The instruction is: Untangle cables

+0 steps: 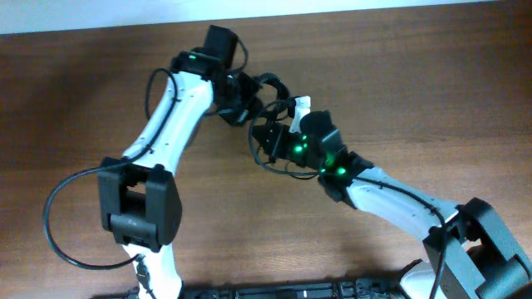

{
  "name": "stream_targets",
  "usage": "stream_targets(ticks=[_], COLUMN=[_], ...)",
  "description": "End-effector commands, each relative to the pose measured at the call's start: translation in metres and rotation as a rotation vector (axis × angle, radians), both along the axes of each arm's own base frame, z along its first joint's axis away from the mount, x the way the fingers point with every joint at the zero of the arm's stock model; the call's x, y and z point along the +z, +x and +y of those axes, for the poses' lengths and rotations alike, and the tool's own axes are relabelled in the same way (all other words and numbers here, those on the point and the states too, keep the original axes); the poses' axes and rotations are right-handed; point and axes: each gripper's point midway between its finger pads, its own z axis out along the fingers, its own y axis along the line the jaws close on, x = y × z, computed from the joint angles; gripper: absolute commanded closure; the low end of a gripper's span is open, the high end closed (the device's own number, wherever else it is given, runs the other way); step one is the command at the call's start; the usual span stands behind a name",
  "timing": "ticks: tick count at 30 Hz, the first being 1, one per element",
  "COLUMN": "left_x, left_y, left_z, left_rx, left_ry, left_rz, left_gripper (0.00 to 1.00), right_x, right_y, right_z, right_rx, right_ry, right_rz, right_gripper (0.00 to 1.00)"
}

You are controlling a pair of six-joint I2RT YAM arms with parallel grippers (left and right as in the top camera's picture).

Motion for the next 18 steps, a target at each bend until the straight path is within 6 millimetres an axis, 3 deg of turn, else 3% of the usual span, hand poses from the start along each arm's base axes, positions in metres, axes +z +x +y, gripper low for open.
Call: stream_targets(ticks=[1, 4, 8, 11, 15, 18], left_x=[0.004, 0.005, 0.006, 0.010, 0.035, 0.048], left_y=[0.032, 0.034, 0.022, 0.014, -0.015, -0.033], left_z=[0.064, 0.067, 0.026, -0.007, -0.046, -0.041], left_rx=[-0.271, -0.492, -0.751, -0.830, -1.000, -1.091], left_ry=[0.126, 0.156, 0.161, 0.134, -0.097, -0.112], left_rz=[-0.276, -0.409, -0.530, -0.584, -0.705, -0.739], left_gripper=[1.00, 1.00, 1.00, 1.00, 1.00, 1.00], right_x=[0.029, 0.046, 0.064, 0.050, 0.032, 0.021], right_y=[-0.007, -0.006, 0.000, 0.011, 0.031, 0.042], right_z=[-0.017, -0.037, -0.035, -0.044, -0.061, -0.076], right_rx=[0.161, 0.201, 0.190, 0.096, -0.065, -0.172], right_ry=[0.105, 0.214, 0.271, 0.231, 0.164, 0.115], right_rz=[-0.001, 0.052, 0.013, 0.051, 0.065, 0.072], right_gripper=[0.96, 0.96, 0.96, 0.96, 0.96, 0.96])
